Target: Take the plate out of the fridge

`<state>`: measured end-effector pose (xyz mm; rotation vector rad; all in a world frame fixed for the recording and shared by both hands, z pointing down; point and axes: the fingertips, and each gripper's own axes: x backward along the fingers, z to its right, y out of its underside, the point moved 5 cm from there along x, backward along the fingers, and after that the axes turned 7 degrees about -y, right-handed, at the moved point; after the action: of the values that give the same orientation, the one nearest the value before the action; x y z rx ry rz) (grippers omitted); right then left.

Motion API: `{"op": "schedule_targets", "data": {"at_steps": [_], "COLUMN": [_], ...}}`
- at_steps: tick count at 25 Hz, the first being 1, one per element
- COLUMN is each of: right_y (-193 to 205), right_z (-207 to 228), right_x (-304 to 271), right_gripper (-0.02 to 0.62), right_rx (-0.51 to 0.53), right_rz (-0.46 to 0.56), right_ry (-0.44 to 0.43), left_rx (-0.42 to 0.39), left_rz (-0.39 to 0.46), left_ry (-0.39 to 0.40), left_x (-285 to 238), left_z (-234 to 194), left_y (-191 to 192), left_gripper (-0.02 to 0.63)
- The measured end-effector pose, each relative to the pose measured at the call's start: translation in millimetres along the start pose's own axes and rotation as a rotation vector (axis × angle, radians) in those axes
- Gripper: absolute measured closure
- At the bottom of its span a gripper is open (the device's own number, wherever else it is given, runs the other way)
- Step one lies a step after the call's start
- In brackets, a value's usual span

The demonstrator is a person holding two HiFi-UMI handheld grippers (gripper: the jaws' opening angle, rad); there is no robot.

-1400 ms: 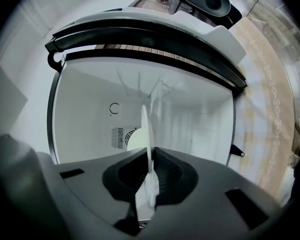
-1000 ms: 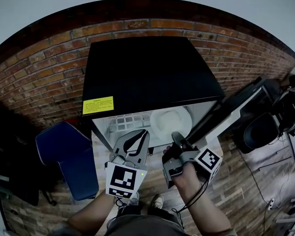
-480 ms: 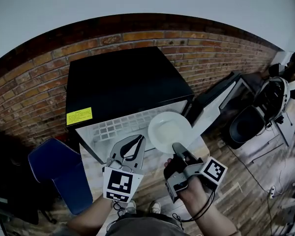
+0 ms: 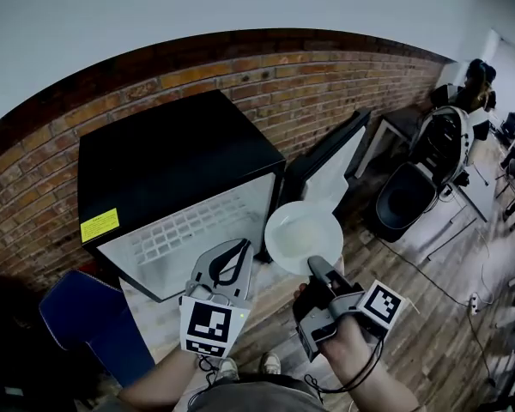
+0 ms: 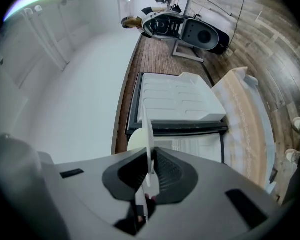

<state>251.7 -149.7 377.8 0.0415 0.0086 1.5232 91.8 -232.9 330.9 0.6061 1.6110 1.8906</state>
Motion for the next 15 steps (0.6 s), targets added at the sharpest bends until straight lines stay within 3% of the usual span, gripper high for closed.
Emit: {"op": "schedule_targets", "data": {"at_steps": [15], "right_y": [-57.9], "right_z": [28.0], "right_x": [88.0], "right_gripper": [0.555], "right_rx": [-0.007], "right_rz": [0.209], "right_ry": [0.061], "left_rx": [-0.012], "left_rz": [0.015], "left_ry": [0.212], "left_x": [-35.2], "left_z": [89.9], "left_y": [0.7], "left_gripper": [0.583]}}
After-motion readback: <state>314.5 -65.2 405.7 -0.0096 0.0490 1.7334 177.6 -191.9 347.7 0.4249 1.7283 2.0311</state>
